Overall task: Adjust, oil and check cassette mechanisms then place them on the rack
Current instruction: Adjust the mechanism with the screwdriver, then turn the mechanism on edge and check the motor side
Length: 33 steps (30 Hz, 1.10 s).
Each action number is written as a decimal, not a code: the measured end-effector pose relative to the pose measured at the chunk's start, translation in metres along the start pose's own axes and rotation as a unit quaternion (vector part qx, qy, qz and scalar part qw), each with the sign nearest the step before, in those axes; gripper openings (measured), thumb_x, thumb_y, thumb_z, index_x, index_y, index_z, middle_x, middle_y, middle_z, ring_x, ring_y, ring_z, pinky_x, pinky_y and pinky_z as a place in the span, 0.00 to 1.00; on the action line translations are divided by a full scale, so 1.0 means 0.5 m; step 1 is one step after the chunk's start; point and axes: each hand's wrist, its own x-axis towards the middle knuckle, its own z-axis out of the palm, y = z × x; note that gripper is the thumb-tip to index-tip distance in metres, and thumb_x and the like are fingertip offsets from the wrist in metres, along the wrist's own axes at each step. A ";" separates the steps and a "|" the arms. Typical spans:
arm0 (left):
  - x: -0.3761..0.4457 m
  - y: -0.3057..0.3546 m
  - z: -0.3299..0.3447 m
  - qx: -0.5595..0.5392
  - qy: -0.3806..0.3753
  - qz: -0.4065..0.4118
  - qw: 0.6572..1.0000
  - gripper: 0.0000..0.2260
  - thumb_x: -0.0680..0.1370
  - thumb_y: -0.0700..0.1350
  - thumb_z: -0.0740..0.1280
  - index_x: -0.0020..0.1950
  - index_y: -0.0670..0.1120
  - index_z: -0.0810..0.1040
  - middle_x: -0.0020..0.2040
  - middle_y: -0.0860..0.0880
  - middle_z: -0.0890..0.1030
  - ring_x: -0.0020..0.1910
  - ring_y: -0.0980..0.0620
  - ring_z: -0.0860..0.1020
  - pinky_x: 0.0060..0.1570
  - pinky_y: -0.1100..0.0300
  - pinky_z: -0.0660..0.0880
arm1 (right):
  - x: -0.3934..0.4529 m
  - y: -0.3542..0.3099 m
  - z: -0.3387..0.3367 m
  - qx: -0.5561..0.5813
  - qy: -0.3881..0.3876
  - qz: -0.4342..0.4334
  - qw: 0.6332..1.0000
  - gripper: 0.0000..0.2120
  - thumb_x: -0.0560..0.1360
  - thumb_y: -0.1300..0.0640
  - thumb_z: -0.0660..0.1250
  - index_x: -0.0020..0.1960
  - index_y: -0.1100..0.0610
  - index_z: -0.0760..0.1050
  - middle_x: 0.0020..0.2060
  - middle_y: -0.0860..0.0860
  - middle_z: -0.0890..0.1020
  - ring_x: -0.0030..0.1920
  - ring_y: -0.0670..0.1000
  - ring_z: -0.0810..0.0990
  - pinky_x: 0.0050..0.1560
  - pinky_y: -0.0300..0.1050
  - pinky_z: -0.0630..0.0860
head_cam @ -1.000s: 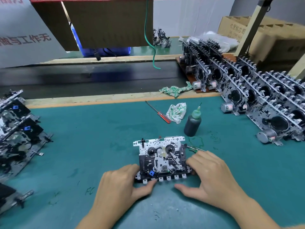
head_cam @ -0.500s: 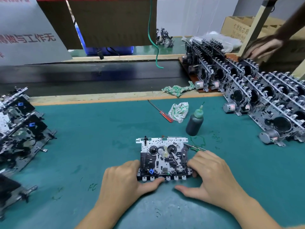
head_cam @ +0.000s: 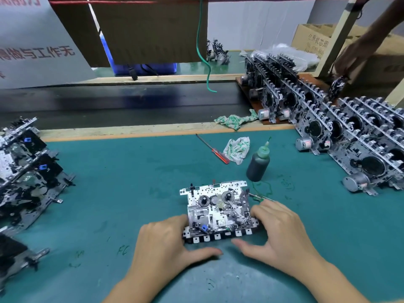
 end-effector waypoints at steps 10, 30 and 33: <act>0.014 -0.020 -0.030 -0.201 0.049 -0.075 0.976 0.23 0.71 0.67 0.56 0.30 0.48 0.66 0.23 0.53 0.64 0.24 0.56 0.62 0.28 0.59 0.63 | 0.045 -0.023 -0.027 0.367 -0.050 0.186 0.910 0.21 0.69 0.34 0.57 0.30 0.51 0.71 0.25 0.54 0.75 0.28 0.47 0.71 0.36 0.44 0.69; 0.077 -0.008 -0.070 -0.084 0.075 -0.050 0.992 0.18 0.75 0.66 0.47 0.44 0.57 0.70 0.42 0.63 0.74 0.44 0.61 0.71 0.42 0.66 0.66 | 0.087 -0.010 -0.040 0.293 -0.082 0.225 0.926 0.30 0.65 0.28 0.58 0.29 0.56 0.58 0.23 0.48 0.60 0.28 0.46 0.58 0.32 0.46 0.57; 0.101 0.003 -0.077 -0.177 0.042 0.016 0.983 0.14 0.77 0.63 0.52 0.54 0.60 0.73 0.53 0.65 0.75 0.57 0.64 0.70 0.58 0.61 0.65 | 0.081 0.001 -0.034 0.214 -0.104 0.201 0.950 0.27 0.59 0.28 0.64 0.35 0.51 0.62 0.26 0.45 0.66 0.29 0.46 0.63 0.33 0.46 0.62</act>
